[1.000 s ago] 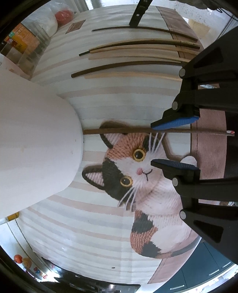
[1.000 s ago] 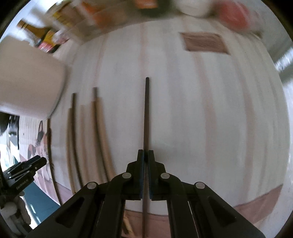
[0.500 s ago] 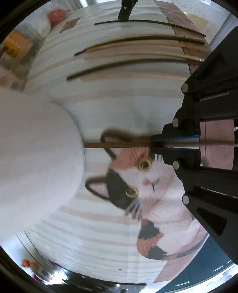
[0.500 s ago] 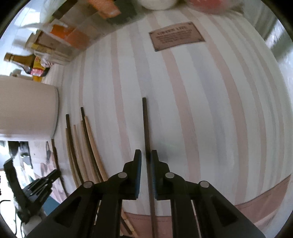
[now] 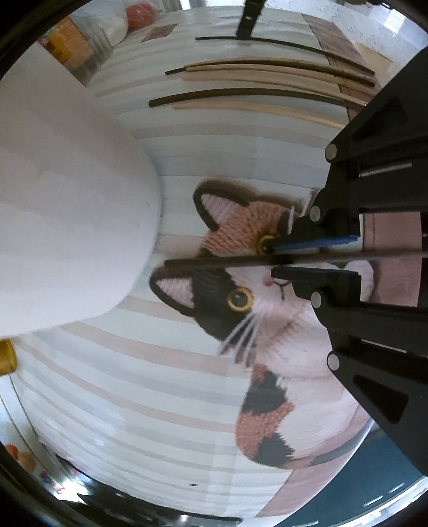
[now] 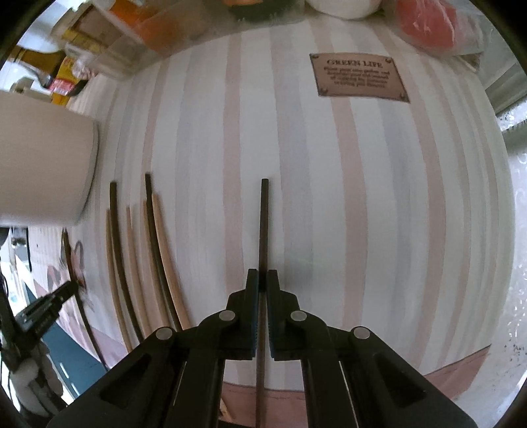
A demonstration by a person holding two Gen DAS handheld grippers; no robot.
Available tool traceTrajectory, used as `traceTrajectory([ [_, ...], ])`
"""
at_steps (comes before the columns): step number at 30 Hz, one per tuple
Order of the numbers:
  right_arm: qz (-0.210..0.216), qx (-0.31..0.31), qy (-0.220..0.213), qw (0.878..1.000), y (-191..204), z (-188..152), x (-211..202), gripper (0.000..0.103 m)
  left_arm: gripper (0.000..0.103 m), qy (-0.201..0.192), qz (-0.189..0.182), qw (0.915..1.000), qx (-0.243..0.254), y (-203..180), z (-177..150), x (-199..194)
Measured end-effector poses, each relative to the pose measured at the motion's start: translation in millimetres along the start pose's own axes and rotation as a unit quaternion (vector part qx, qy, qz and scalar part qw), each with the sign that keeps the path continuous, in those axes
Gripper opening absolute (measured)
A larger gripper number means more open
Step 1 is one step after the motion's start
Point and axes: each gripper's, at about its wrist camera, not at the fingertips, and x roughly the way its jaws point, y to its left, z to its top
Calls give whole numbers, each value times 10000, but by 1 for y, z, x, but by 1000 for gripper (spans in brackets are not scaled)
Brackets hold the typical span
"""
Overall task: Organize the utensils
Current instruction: 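Lift both dark chopsticks and carry them above the beige holder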
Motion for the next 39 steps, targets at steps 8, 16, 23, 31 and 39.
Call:
traceTrajectory([
  [8, -53, 54, -225, 9997, 1, 1, -2, 4, 4, -250, 331, 9990, 171, -21, 12, -1],
  [16, 252, 70, -854, 9960, 2, -22, -35, 4, 4, -984, 543, 9935, 157, -18, -1, -57],
  [23, 494, -323, -1365, 9889, 25, -40, -78, 3, 4, -1619, 538, 9852, -163, 0, -5, -112],
  [31, 772, -869, -1729, 9781, 83, -38, -116, 0, 4, -2200, 393, 9741, -336, 26, -14, -156],
  [39, 319, -552, -1097, 9919, 83, 3, -58, 1, 3, -1908, 297, 9798, -527, 31, 2, -131],
])
